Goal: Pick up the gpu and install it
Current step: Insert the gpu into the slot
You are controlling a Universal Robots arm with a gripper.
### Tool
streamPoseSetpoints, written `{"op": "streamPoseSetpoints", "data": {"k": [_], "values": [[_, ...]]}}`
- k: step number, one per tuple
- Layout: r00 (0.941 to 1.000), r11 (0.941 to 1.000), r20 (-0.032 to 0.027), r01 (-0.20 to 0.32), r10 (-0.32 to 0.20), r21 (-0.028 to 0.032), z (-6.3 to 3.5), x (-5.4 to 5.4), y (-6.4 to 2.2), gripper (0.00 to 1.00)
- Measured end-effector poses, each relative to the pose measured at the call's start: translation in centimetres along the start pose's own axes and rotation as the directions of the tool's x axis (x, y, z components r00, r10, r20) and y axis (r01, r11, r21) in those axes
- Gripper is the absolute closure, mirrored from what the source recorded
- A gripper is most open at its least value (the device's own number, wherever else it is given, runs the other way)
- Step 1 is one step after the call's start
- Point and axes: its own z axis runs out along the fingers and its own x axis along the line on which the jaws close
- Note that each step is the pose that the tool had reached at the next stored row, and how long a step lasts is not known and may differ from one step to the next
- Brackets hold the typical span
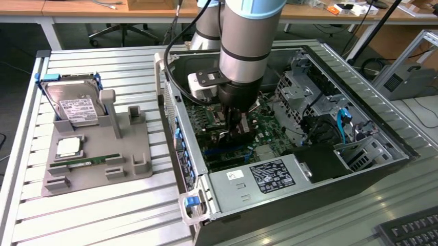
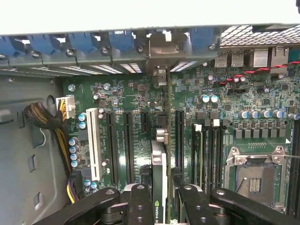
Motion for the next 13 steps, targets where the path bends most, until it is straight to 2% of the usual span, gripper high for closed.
{"op": "streamPoseSetpoints", "data": {"k": [13], "values": [[1.0000, 1.0000, -0.0008, 0.000, 0.000, 0.0000, 0.00, -0.21, 0.00, 0.73]]}}
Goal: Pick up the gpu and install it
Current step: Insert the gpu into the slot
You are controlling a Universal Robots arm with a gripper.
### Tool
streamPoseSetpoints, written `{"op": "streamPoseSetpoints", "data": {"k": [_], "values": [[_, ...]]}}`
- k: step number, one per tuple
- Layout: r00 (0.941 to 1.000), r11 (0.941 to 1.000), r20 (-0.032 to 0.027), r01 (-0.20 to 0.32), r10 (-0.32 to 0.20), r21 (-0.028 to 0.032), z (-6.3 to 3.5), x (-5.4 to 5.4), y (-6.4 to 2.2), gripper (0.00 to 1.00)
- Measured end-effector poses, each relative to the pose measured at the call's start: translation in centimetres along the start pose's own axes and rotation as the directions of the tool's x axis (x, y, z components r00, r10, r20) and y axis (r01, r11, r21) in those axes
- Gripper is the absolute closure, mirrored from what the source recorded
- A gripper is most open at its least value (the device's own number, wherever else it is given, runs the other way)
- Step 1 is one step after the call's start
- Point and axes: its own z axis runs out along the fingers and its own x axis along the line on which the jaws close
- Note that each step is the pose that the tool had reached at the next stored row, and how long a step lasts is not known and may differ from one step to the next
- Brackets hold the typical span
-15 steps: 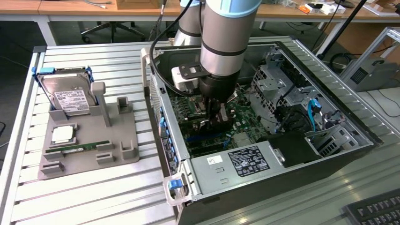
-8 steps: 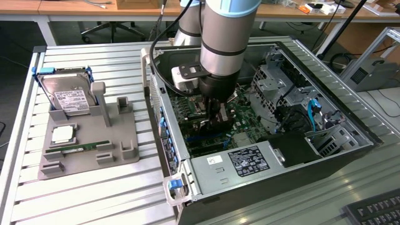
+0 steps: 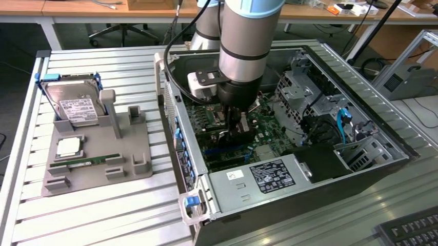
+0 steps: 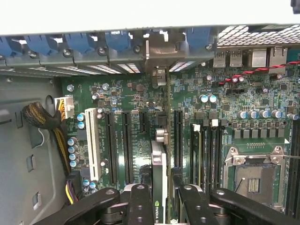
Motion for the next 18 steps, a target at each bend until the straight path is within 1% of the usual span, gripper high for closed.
{"op": "streamPoseSetpoints", "data": {"k": [2, 8, 18], "values": [[1.0000, 1.0000, -0.0013, 0.000, 0.000, 0.0000, 0.00, -0.05, 0.00, 0.73], [1.0000, 1.0000, -0.0026, 0.000, 0.000, 0.0001, 0.02, -0.06, 0.00, 0.73], [0.9999, 0.9999, -0.0018, 0.012, -0.012, 0.0004, 0.06, -0.16, 0.01, 0.73]]}}
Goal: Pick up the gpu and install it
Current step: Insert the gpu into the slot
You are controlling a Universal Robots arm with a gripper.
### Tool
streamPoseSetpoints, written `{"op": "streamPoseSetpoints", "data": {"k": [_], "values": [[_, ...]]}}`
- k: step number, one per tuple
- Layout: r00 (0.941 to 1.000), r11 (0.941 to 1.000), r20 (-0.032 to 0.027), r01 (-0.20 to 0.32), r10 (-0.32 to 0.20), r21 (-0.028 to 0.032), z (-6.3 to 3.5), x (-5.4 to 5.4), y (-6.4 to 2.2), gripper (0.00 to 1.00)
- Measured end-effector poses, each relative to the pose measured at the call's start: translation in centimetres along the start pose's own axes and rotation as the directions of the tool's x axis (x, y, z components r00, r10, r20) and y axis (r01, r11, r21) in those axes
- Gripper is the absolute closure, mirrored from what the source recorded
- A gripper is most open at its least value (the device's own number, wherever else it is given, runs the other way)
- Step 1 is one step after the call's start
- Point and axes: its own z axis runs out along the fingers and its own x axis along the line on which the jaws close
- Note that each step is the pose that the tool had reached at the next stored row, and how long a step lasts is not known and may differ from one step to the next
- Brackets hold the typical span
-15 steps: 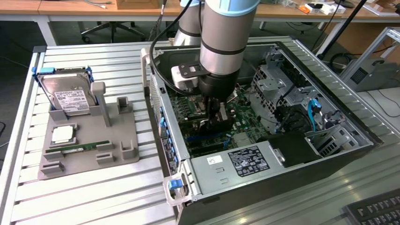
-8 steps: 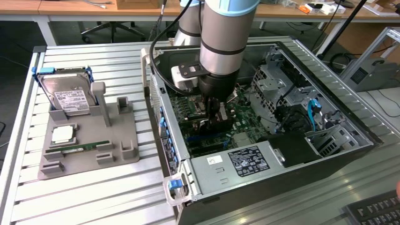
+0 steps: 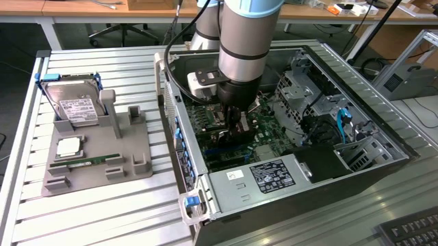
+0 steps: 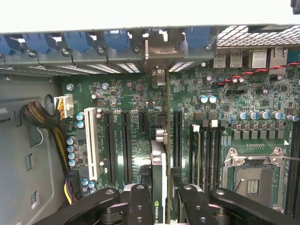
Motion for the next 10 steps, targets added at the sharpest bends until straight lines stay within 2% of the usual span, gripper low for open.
{"op": "streamPoseSetpoints", "data": {"k": [10], "values": [[1.0000, 1.0000, 0.0001, 0.002, -0.002, 0.0000, 0.16, 0.00, 0.01, 0.73]]}}
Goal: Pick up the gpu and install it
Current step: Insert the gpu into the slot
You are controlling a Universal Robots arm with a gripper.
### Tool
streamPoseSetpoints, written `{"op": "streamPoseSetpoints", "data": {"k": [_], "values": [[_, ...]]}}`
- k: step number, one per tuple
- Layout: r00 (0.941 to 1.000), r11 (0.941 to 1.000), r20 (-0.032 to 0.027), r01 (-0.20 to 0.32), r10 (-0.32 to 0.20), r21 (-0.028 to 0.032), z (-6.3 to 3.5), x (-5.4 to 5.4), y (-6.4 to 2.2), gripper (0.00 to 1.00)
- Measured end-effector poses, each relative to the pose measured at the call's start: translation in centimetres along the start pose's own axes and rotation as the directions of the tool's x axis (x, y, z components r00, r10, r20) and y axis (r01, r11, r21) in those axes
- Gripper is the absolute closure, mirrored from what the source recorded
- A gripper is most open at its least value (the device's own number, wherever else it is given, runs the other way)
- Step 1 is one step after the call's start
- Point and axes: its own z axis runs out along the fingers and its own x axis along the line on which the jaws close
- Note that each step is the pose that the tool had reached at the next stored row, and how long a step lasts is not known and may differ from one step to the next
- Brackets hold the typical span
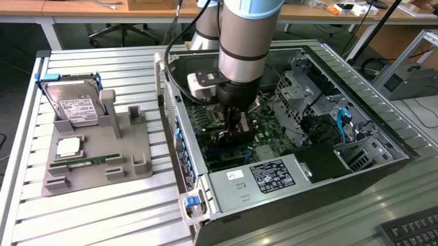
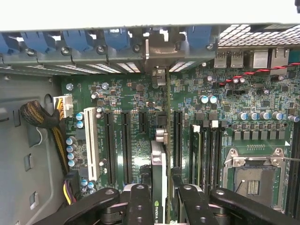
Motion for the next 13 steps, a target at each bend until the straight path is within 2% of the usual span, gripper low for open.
{"op": "streamPoseSetpoints", "data": {"k": [13], "values": [[1.0000, 1.0000, 0.0001, 0.000, 0.000, 0.0000, 0.28, 0.00, 0.02, 0.73]]}}
